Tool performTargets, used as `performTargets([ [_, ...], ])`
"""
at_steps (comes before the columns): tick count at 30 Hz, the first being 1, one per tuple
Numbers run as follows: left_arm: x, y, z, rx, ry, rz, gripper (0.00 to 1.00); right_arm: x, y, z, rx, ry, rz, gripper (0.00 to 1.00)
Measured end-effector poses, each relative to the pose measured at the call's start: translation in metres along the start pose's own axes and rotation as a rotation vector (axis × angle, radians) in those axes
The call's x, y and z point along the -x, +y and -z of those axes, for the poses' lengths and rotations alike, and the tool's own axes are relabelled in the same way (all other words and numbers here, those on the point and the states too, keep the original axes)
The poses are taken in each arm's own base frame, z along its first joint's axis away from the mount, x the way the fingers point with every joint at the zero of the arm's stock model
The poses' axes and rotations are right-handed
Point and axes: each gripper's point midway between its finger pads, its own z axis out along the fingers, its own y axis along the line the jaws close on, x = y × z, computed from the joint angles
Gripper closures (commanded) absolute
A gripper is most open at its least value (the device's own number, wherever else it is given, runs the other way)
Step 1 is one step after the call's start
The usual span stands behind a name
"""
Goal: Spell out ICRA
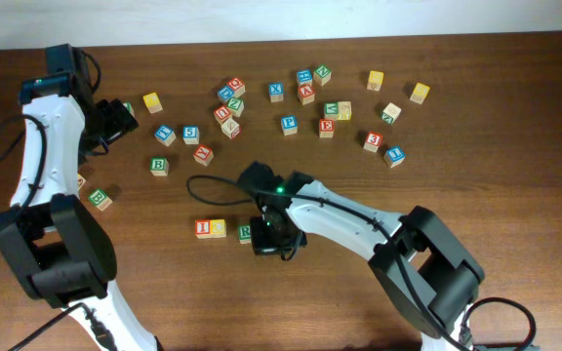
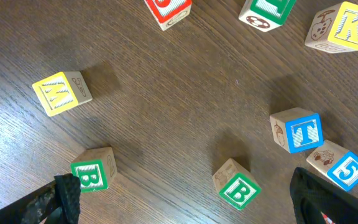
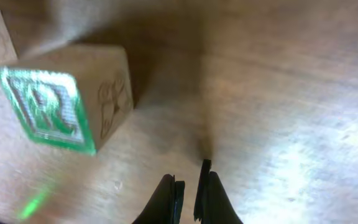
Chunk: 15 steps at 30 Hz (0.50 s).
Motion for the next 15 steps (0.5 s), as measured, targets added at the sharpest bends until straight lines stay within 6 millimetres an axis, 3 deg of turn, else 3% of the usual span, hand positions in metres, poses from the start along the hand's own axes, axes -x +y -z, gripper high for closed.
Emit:
performTargets([
  [7, 0.0, 0.0, 0.0, 0.0, 0.001, 0.0, 0.01, -0.015, 0.017, -0.007, -0.017, -0.003, 0.073, 0.95],
  [15, 0.0, 0.0, 0.0, 0.0, 0.0, 0.0, 0.01, 0.01, 0.033, -0.007, 0.013, -0.135, 0.115, 0.96],
])
